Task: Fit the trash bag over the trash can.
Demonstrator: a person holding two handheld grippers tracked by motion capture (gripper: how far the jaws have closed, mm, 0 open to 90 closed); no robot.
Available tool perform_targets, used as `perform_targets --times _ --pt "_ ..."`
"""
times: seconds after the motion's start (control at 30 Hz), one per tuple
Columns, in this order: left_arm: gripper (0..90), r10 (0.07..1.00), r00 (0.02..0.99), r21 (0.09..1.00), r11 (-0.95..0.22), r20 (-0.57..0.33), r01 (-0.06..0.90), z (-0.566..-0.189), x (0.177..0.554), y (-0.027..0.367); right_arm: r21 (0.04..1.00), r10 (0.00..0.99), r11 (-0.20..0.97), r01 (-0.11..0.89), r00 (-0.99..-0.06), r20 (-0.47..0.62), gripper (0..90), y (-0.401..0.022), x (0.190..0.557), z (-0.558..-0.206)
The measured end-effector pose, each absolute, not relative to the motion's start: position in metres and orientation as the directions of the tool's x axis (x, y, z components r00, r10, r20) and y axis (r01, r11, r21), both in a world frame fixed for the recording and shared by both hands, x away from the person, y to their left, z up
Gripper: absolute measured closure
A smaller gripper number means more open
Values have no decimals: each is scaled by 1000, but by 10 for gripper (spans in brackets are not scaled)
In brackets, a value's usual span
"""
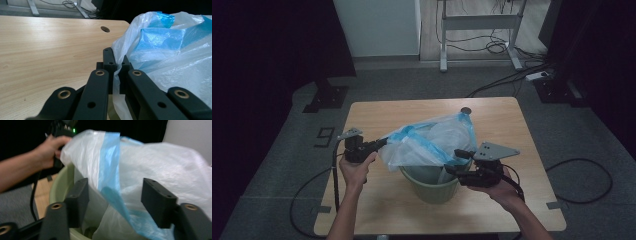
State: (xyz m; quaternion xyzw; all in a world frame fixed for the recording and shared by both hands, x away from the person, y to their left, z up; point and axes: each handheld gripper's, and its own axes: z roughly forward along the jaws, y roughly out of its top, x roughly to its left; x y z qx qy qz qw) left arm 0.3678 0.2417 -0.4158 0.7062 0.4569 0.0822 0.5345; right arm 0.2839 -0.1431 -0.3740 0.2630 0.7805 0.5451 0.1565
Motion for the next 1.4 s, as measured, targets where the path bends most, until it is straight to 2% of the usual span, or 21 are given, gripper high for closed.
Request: perform_targets --times 0.1,0.13,0.17,0.4,0.57,0.9,1.1,1.13,1.23,1.4 --pt "897 728 569 829 -4 -381 559 -416 366 243 920 549 331 209 -836 -8 785 -141 282 -379" --pt "897 728 570 831 -1 -381 557 -416 365 243 919 557 345 188 -829 -40 859 -141 279 -379" --pt "897 726 573 831 -2 -382 556 -416 364 244 925 555 333 182 -831 -37 885 -143 277 -379" --pt "896 692 608 840 -6 -388 543 -416 350 244 954 488 264 139 -873 -8 888 -162 247 -381" --pt "896 676 634 841 -39 -375 539 -418 336 242 955 440 258 146 -898 18 889 -170 230 -400" --pt "895 646 668 833 -87 -371 547 -432 315 243 937 393 294 189 -918 62 888 -166 219 -447" --pt "889 645 670 815 -123 -368 566 -441 311 241 922 420 331 203 -906 48 888 -161 225 -466" --pt "876 645 671 813 -130 -366 568 -441 311 241 919 430 334 208 -901 48 888 -161 227 -468" --pt "765 651 676 826 -131 -345 548 -437 309 243 908 464 357 218 -885 30 888 -163 233 -473" --pt "473 654 694 868 -114 -301 484 -418 301 252 909 491 348 229 -871 32 888 -168 235 -474"
